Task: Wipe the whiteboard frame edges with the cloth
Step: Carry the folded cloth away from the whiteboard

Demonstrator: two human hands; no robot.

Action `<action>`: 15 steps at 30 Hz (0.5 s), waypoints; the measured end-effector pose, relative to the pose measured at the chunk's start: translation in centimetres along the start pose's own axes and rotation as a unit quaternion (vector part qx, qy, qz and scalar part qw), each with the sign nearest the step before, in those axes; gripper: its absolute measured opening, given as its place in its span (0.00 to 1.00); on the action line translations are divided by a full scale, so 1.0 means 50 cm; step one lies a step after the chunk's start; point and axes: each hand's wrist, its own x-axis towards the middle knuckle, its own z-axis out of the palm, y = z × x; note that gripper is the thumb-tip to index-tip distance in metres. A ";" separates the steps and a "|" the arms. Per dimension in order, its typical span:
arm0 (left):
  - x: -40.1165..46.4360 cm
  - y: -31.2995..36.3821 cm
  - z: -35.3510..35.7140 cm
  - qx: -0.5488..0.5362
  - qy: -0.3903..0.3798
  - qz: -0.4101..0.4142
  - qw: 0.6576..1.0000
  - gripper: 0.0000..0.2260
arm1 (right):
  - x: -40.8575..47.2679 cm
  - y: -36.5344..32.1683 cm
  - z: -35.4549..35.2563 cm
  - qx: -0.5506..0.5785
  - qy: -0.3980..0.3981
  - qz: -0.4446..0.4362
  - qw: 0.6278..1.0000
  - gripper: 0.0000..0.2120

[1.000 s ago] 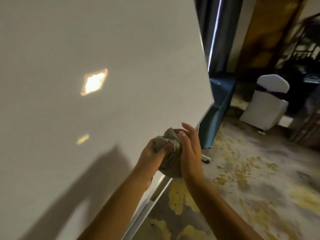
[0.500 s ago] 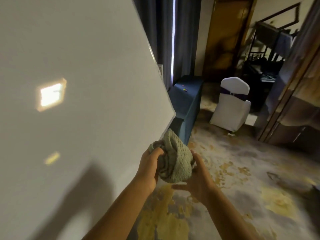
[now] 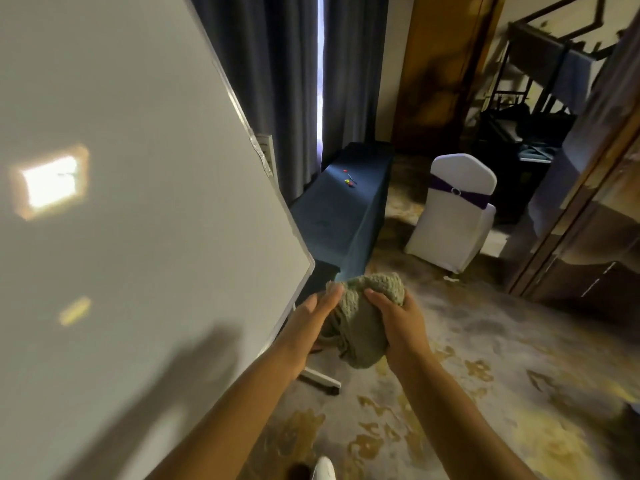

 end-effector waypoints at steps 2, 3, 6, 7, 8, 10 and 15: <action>0.105 0.019 -0.012 0.050 -0.012 0.006 0.999 0.30 | 0.089 -0.018 0.021 0.033 0.009 0.000 0.999 0.16; 0.157 0.032 -0.016 0.061 -0.009 0.012 0.998 0.24 | 0.133 -0.028 0.031 0.043 0.013 -0.003 0.999 0.15; 0.310 0.076 -0.027 0.063 0.001 0.043 0.997 0.14 | 0.272 -0.066 0.067 0.040 0.019 -0.018 0.999 0.14; 0.350 0.091 -0.031 0.061 0.014 0.054 0.997 0.13 | 0.311 -0.081 0.076 0.038 0.019 -0.024 0.999 0.13; 0.397 0.108 -0.036 0.050 0.024 0.063 0.996 0.10 | 0.360 -0.099 0.089 0.037 0.017 -0.027 0.999 0.12; 0.493 0.137 -0.051 0.010 0.052 0.068 0.996 0.05 | 0.461 -0.130 0.115 0.036 -0.003 -0.018 0.999 0.12; 0.681 0.191 -0.089 -0.093 0.148 0.025 0.984 0.14 | 0.681 -0.145 0.179 -0.038 -0.089 0.016 0.995 0.26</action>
